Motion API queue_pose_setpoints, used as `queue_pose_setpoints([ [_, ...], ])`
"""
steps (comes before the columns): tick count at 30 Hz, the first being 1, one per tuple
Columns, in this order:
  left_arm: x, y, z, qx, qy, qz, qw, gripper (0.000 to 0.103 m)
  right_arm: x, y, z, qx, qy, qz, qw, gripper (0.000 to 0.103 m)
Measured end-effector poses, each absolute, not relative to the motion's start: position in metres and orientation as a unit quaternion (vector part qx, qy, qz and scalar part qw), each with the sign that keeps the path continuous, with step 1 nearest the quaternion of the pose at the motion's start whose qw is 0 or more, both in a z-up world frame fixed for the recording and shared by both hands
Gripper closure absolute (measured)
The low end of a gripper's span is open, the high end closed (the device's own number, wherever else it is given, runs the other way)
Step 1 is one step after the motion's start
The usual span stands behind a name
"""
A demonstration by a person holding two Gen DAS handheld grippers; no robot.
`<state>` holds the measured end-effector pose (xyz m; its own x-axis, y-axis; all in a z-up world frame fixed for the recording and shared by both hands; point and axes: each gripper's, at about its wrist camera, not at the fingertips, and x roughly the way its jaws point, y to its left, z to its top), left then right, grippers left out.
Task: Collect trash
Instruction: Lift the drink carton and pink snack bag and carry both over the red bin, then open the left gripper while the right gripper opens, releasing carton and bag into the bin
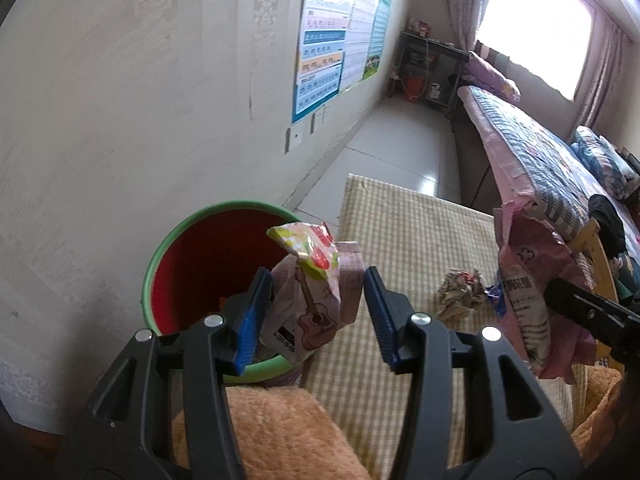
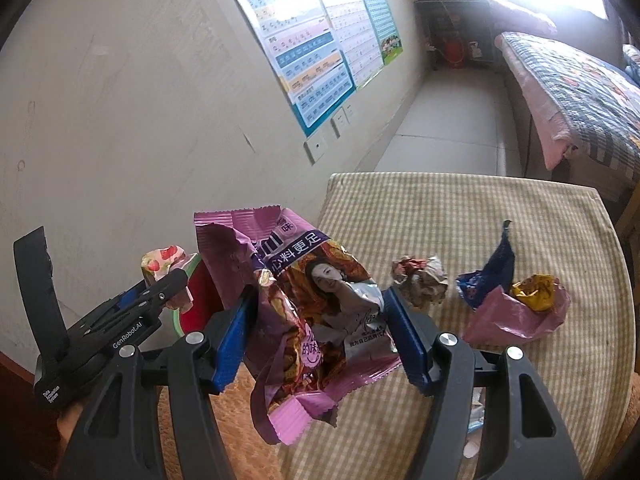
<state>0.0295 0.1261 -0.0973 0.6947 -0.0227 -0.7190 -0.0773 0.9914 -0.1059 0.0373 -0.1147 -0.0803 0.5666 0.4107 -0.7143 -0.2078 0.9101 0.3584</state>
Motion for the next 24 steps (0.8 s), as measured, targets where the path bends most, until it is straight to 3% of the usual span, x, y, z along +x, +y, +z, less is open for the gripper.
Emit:
queue_pose_setpoints([
  [24,0.034,0.194,-0.118,-0.084,0.408,0.061,0.907,0.057,0.067,-0.033,-0.092,0.070,0.453,0.230,0.858,0.040],
])
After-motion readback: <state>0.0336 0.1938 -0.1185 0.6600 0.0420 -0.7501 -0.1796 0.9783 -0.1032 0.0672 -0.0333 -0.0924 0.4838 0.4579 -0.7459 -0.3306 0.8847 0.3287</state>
